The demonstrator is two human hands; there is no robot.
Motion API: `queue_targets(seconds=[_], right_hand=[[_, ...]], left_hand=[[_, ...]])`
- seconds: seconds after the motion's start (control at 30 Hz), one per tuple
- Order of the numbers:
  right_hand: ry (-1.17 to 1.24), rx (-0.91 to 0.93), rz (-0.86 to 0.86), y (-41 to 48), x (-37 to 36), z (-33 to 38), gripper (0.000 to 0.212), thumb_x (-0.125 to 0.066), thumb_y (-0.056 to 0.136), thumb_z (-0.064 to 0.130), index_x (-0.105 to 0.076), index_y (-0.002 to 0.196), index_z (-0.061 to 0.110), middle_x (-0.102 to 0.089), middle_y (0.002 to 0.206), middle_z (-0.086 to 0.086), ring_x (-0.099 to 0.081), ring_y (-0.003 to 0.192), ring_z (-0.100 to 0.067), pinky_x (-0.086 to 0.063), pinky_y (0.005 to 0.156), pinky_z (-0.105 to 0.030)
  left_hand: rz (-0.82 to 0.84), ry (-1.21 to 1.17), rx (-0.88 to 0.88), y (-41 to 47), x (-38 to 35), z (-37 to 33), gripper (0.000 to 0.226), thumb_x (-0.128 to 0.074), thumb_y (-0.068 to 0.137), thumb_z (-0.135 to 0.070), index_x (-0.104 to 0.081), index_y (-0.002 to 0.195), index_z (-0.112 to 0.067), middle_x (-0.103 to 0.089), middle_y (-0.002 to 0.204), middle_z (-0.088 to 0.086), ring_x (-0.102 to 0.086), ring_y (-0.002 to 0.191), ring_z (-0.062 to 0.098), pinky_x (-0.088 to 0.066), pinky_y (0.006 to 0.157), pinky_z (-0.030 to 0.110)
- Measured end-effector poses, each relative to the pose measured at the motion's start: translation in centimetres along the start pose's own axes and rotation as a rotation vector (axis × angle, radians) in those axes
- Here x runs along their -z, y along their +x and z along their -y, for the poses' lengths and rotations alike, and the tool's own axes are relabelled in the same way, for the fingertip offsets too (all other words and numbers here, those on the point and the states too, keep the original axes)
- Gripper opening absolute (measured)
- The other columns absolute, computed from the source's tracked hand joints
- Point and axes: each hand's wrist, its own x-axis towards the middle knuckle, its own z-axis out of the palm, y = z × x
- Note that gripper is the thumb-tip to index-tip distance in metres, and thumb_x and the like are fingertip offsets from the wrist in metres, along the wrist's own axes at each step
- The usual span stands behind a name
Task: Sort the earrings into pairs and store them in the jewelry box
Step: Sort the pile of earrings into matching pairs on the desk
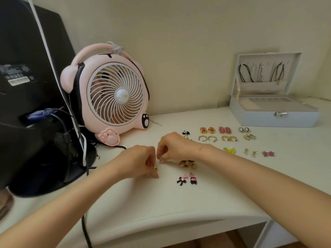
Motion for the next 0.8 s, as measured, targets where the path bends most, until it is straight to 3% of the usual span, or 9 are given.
queue_targets(seconds=[0.13, 0.27, 0.37, 0.43, 0.57, 0.7, 0.8], right_hand=[[-0.041, 0.006, -0.016, -0.5, 0.7, 0.1, 0.016, -0.064, 0.083, 0.014, -0.067, 0.098, 0.012, -0.054, 0.081, 0.005, -0.049, 0.069, -0.006, -0.036, 0.057, -0.013], [-0.028, -0.042, -0.037, -1.0, 1.4, -0.4, 0.017, -0.059, 0.081, 0.007, -0.071, 0.091, 0.012, -0.058, 0.077, 0.003, -0.049, 0.062, -0.003, -0.036, 0.052, -0.013], [0.014, -0.084, -0.058, -1.2, 1.5, -0.5, 0.019, -0.059, 0.081, 0.005, -0.074, 0.092, 0.013, -0.062, 0.079, 0.001, -0.053, 0.07, -0.008, -0.04, 0.055, -0.013], [0.066, -0.121, -0.084, -1.2, 1.8, -0.7, 0.021, -0.06, 0.082, 0.004, -0.074, 0.096, 0.012, -0.068, 0.088, -0.001, -0.055, 0.075, -0.006, -0.044, 0.059, -0.011], [0.234, -0.19, -0.111, -1.2, 2.4, -1.3, 0.021, -0.06, 0.079, -0.003, -0.075, 0.09, 0.007, -0.073, 0.09, -0.008, -0.059, 0.063, -0.004, -0.043, 0.051, -0.005], [0.296, -0.215, -0.076, -1.2, 2.2, -1.6, 0.016, -0.068, 0.076, -0.002, -0.075, 0.088, 0.006, -0.073, 0.091, -0.012, -0.068, 0.076, -0.016, -0.055, 0.069, -0.017], [0.254, -0.22, -0.051, -1.3, 1.9, -1.5, 0.014, -0.071, 0.075, 0.0, -0.075, 0.086, 0.007, -0.073, 0.091, -0.01, -0.067, 0.076, -0.013, -0.049, 0.061, -0.012]], left_hand=[[0.026, 0.003, 0.003, 0.7, 0.3, 0.0, 0.017, -0.07, 0.077, -0.029, -0.054, 0.08, -0.024, -0.051, 0.068, -0.017, -0.047, 0.065, 0.002, -0.037, 0.06, 0.016], [-0.01, 0.15, 0.03, 1.1, 0.4, -0.4, 0.015, -0.061, 0.079, -0.031, -0.058, 0.089, -0.02, -0.053, 0.079, -0.01, -0.046, 0.079, 0.014, -0.036, 0.061, 0.022], [-0.037, 0.241, 0.083, 1.6, 0.2, -0.5, 0.022, -0.057, 0.08, -0.032, -0.058, 0.096, -0.017, -0.056, 0.093, 0.0, -0.047, 0.085, 0.019, -0.036, 0.068, 0.025], [-0.03, 0.237, 0.101, 1.9, 0.3, -0.4, 0.019, -0.057, 0.081, -0.032, -0.057, 0.094, -0.018, -0.053, 0.09, -0.002, -0.048, 0.081, 0.018, -0.036, 0.065, 0.025], [0.019, 0.024, 0.082, 2.3, 0.8, 0.1, 0.007, -0.059, 0.082, -0.026, -0.053, 0.081, -0.022, -0.05, 0.076, -0.01, -0.047, 0.07, 0.01, -0.037, 0.053, 0.018], [0.041, -0.172, 0.075, 2.8, 0.9, 0.7, 0.011, -0.063, 0.081, -0.023, -0.059, 0.072, -0.027, -0.055, 0.072, -0.012, -0.05, 0.068, 0.007, -0.04, 0.06, 0.018], [0.079, -0.346, 0.082, 3.1, 0.8, 0.6, 0.008, -0.067, 0.081, -0.021, -0.065, 0.074, -0.024, -0.057, 0.069, -0.009, -0.047, 0.064, 0.007, -0.038, 0.062, 0.019]])
